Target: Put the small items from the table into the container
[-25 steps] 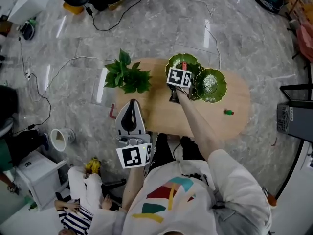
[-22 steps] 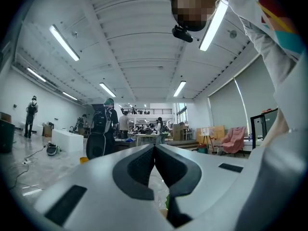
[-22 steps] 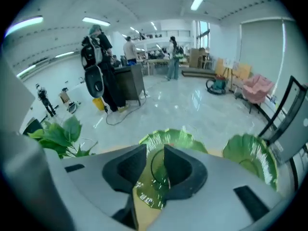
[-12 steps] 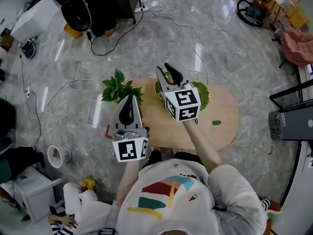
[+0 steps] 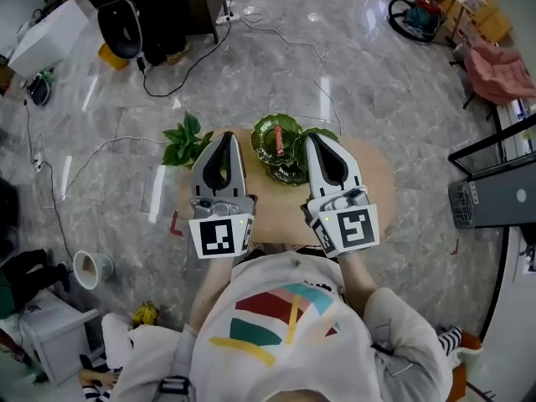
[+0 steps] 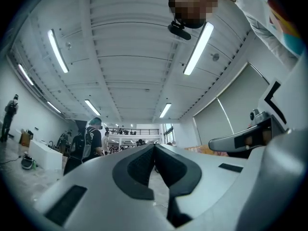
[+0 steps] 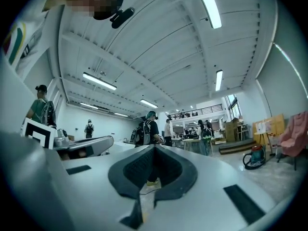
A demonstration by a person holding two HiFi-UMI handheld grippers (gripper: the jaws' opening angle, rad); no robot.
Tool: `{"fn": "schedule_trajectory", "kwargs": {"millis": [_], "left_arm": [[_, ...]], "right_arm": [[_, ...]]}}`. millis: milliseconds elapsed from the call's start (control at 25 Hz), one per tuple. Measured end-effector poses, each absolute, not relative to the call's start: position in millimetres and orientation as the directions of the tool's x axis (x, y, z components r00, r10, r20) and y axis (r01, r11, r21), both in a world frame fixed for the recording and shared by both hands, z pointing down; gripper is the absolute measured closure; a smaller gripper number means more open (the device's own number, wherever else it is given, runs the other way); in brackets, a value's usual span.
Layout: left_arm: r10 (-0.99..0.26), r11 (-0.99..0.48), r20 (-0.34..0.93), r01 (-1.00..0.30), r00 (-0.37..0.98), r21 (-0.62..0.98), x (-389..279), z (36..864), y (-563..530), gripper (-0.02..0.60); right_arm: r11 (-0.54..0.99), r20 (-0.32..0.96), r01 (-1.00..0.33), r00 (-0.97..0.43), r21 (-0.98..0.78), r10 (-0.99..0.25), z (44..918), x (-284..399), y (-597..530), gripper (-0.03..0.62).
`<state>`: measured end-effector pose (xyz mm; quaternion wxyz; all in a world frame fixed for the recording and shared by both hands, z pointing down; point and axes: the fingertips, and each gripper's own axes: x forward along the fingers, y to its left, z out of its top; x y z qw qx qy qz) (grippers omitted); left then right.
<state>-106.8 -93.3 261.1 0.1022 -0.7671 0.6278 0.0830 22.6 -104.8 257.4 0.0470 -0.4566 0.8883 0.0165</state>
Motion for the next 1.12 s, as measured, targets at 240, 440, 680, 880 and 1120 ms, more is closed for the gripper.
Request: {"fn": "schedule_trajectory", "kwargs": {"millis": [240,440,680,880,1120], "left_arm": [[-0.944,-0.194,-0.261,-0.980,0.201,-0.054,-105,257,-91,0.574],[-0.941,-0.200,-0.266,-0.978,0.209,-0.061,-103,255,-89,0.574],[-0.931,-0.207,-0.294,-0.977,0.214,-0.056,-100,252,-86,0.574],[-0.930,-0.228,-0.281,-0.972,0.236,-0.061,-91,255,-86,0.574],[-0.926,-0.278,-0.250,-0.959,0.284,-0.057,-71,267,-97,0.574]], "right_arm": [[0.562,-0.042,-0.826,-0.560,-0.050,-0.827,278,36,-94,0.582],[0.561,-0.059,-0.826,-0.558,-0.055,-0.828,276,37,-94,0.582],[0.562,-0.053,-0.825,-0.560,-0.053,-0.827,280,41,-98,0.580],[0.572,-0.038,-0.809,-0.573,-0.135,-0.819,293,55,-104,0.580],[0.476,-0.036,-0.845,-0.483,-0.244,-0.875,313,116,-120,0.416]]}}
